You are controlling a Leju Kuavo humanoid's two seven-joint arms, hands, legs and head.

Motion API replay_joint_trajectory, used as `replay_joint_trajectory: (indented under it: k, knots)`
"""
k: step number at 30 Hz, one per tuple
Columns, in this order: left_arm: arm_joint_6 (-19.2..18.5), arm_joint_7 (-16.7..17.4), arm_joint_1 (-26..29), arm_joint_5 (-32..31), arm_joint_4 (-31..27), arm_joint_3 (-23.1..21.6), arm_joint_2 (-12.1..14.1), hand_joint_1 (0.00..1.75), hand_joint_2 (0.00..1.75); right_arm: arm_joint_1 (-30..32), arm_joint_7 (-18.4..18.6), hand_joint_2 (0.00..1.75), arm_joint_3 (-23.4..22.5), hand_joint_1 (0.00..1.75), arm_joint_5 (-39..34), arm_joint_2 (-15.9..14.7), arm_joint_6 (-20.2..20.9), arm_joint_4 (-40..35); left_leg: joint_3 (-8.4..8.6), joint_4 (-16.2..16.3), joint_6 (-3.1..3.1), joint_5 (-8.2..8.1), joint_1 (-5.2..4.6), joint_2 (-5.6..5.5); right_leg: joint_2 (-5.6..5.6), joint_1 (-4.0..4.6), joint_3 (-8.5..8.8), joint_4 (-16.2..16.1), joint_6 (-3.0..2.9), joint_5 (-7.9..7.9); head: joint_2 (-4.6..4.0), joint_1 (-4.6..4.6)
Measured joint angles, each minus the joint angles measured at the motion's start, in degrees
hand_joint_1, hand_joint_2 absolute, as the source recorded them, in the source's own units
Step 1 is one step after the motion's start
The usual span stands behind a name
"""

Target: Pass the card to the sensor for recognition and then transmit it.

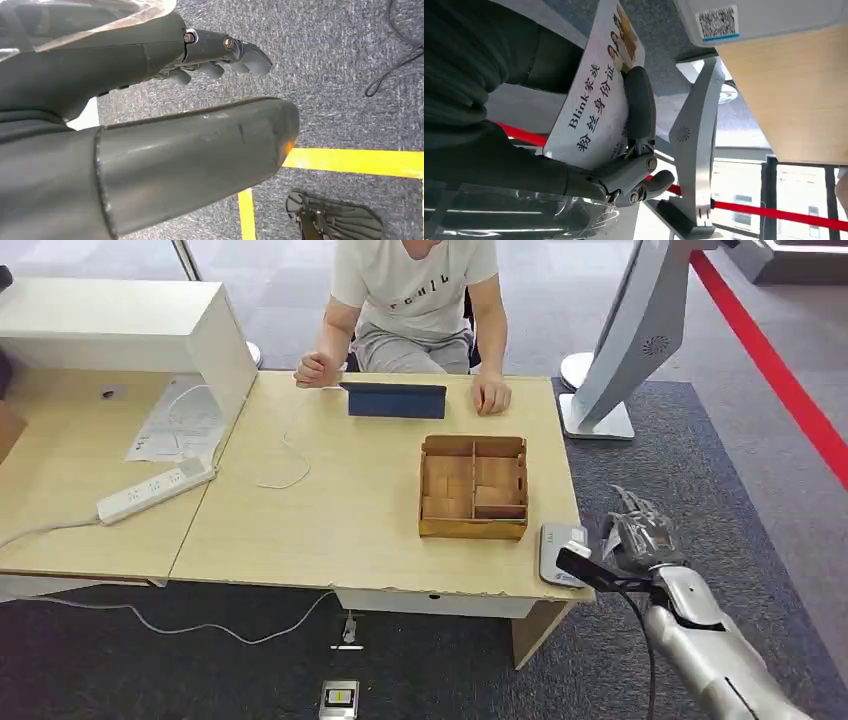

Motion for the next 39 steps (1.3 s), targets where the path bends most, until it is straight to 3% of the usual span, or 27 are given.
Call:
replay_joint_trajectory:
  k: [5, 17, 27, 39]
  knots:
    - [0.02, 0.00, -0.02, 0.02, 0.00, 0.00, 0.00, 0.00, 0.00, -0.65, -1.44, 1.75, -0.31, 1.75, -0.79, 0.18, -0.77, -0.94, 0.00, 0.00, 0.00, 0.00, 0.00, -0.01, 0.00, 0.00, 0.01, 0.00, 0.00, 0.00, 0.00, -0.02]
    - [0.00, 0.33, -0.04, -0.18, 0.00, -0.02, 0.02, 0.00, 0.00, 3.46, -1.07, 1.75, -0.31, 1.75, -1.51, 1.62, -1.73, -2.99, 0.00, 0.00, 0.00, 0.00, 0.00, 0.00, 0.00, 0.00, 0.00, 0.00, -0.01, -0.01, 0.00, -0.02]
    - [-0.20, -1.55, -0.05, -0.79, 0.00, -0.09, 0.11, 0.00, 0.00, 5.71, -2.25, 1.75, -0.52, 1.75, -4.11, 1.88, -4.31, -2.58, 0.07, 0.00, 0.00, -0.01, 0.00, 0.03, 0.00, 0.00, 0.03, -0.02, -0.01, -0.01, 0.00, 0.00]
    - [-0.07, -0.28, -0.02, -0.33, 0.00, -0.11, 0.31, 0.00, 0.00, 4.66, -3.10, 1.75, -0.90, 1.75, -5.72, 1.40, -3.06, -3.04, 0.03, 0.00, 0.00, 0.00, -0.01, 0.03, 0.00, -0.01, 0.06, -0.01, 0.01, 0.01, 0.00, -0.02]
